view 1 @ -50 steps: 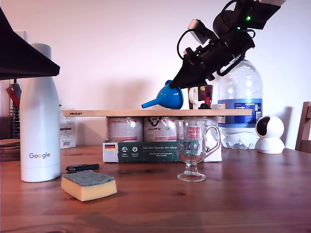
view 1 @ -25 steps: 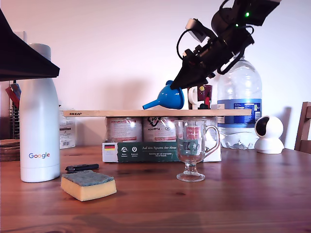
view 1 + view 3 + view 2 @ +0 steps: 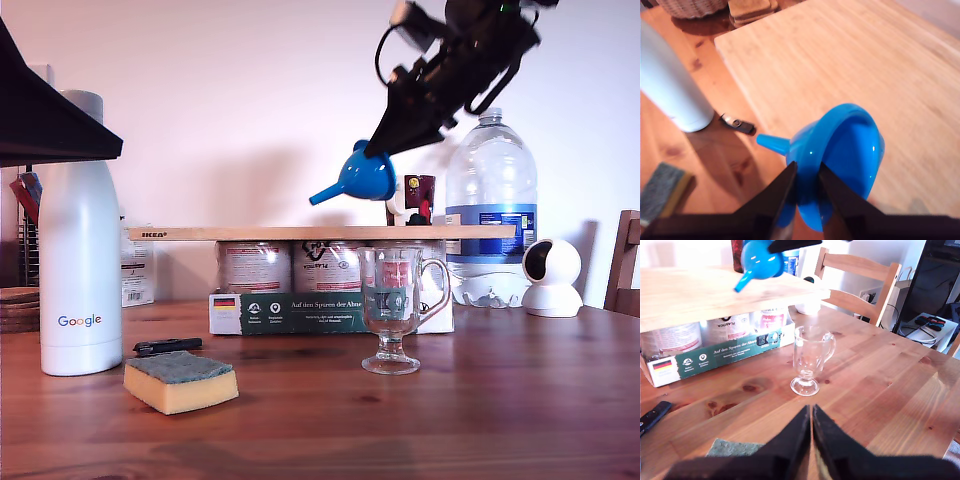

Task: Pick up the blue funnel and place it on the glass cup

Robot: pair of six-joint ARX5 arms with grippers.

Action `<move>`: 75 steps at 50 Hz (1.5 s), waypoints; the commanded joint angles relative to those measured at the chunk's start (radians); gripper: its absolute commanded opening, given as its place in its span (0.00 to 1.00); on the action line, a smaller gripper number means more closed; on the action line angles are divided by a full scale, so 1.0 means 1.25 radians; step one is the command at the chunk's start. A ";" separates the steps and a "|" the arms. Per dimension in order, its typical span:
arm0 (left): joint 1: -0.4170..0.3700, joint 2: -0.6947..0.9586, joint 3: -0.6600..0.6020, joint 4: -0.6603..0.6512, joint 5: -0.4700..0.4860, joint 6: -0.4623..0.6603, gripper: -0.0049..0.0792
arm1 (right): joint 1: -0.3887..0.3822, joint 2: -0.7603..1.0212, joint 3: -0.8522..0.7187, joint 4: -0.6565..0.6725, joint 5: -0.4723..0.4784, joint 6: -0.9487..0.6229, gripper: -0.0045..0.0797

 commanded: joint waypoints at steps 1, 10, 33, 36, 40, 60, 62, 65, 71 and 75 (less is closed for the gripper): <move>-0.002 0.003 -0.013 0.006 0.001 0.003 0.03 | 0.004 -0.022 -0.006 -0.010 0.000 -0.005 0.04; -0.002 0.003 -0.013 0.006 0.001 0.003 0.03 | 0.004 -0.047 -0.006 -0.029 0.001 -0.004 0.04; -0.002 0.003 -0.013 0.004 0.001 0.003 0.03 | 0.004 -0.097 -0.006 -0.100 0.028 0.005 0.04; -0.002 0.003 -0.013 0.004 0.001 0.003 0.03 | 0.004 -0.102 -0.006 -0.110 0.035 0.005 0.04; -0.002 0.003 -0.013 0.004 0.000 0.004 0.03 | 0.004 -0.108 -0.012 -0.115 0.043 0.004 0.04; -0.002 0.003 -0.013 0.000 -0.012 0.004 0.03 | 0.013 -0.236 -0.202 -0.042 0.084 0.012 0.04; -0.001 0.003 -0.013 0.000 -0.014 0.004 0.03 | 0.013 -0.258 -0.229 -0.025 0.093 0.018 0.04; -0.001 0.003 -0.013 0.000 -0.015 0.005 0.03 | 0.013 -0.290 -0.274 0.000 0.107 0.023 0.04; -0.002 0.004 -0.013 0.000 -0.015 0.006 0.03 | 0.016 -0.350 -0.354 0.030 0.134 0.022 0.04; -0.002 0.003 -0.013 0.000 -0.015 0.011 0.03 | 0.030 -0.388 -0.397 0.043 0.158 0.016 0.04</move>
